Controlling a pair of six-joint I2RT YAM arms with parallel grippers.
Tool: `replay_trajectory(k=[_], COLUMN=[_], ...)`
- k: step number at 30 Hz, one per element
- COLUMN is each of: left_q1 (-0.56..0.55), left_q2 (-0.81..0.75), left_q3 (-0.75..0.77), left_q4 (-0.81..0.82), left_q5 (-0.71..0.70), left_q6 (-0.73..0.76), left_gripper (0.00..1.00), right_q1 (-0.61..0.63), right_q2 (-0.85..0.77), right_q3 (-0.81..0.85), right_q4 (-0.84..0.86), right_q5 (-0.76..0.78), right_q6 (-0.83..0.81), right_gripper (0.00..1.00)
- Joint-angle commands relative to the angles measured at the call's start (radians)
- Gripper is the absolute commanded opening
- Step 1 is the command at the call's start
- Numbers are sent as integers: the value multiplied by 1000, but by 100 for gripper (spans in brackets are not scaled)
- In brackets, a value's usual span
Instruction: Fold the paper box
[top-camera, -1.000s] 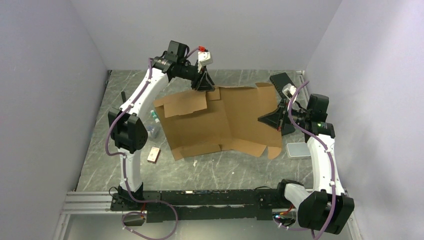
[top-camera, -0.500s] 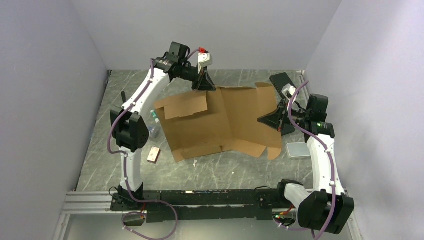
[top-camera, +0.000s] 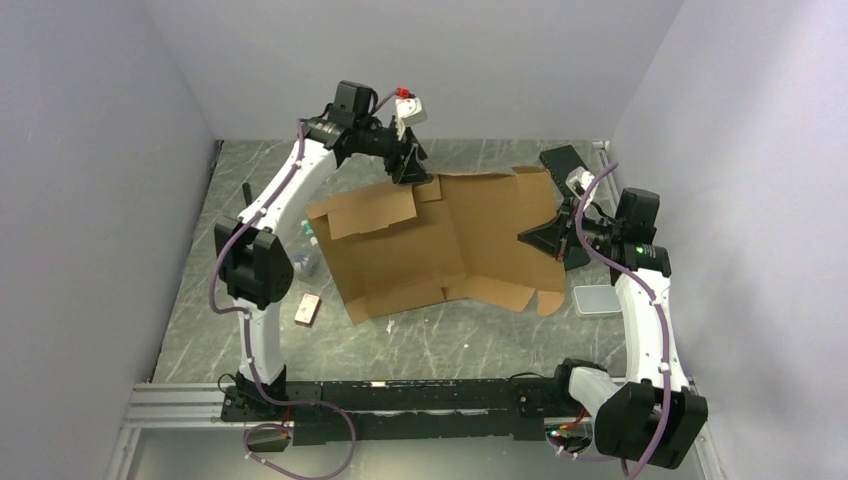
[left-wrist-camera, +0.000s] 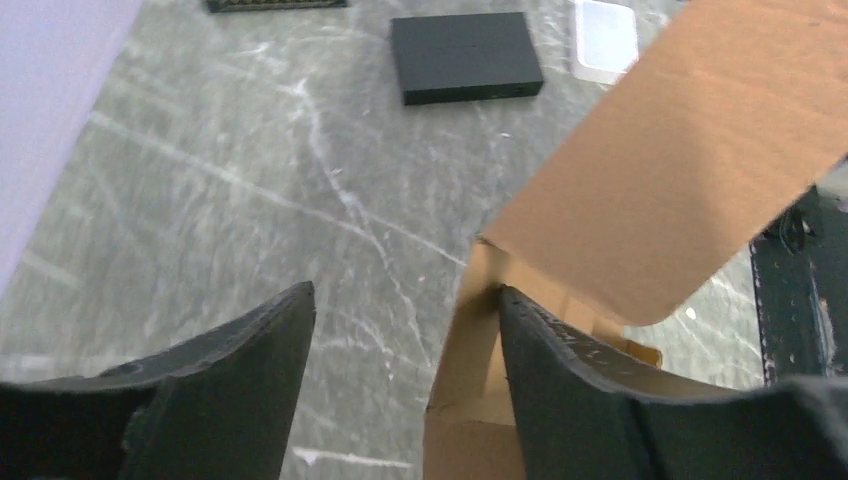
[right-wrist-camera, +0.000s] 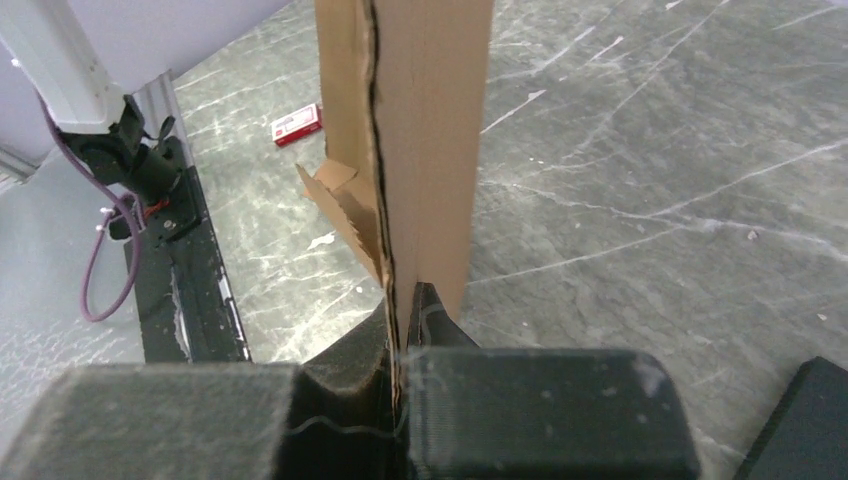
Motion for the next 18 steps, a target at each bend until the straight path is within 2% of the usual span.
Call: replay_trajectory(k=[1, 4, 5, 7, 9, 13, 16, 18], left_q1=[50, 132, 173, 257, 322, 354, 354, 354], left_q2=[-199, -403, -474, -609, -739, -984, -1155, -1267], left_q3=[-124, -326, -405, -569, -717, -967, -1135, -1231], left_q4=[255, 456, 523, 662, 721, 614, 500, 436], left_q5=[-246, -383, -391, -378, -360, -448, -610, -704], left_q6=[-265, -477, -564, -707, -801, -815, -849, -896], left_gripper=[80, 96, 99, 99, 99, 99, 99, 94], right_q1=[-19, -25, -26, -28, -28, -28, -28, -28], right_q2=[-28, -31, -32, -30, -29, -27, -25, -24], right_q3=[54, 52, 49, 48, 47, 42, 39, 35], right_q4=[74, 79, 86, 91, 96, 107, 116, 125], right_q5=[-11, -10, -10, -6, -3, -4, -1, 2], right_q6=[12, 17, 24, 29, 35, 46, 57, 67], right_gripper=[0, 0, 0, 0, 0, 0, 0, 0])
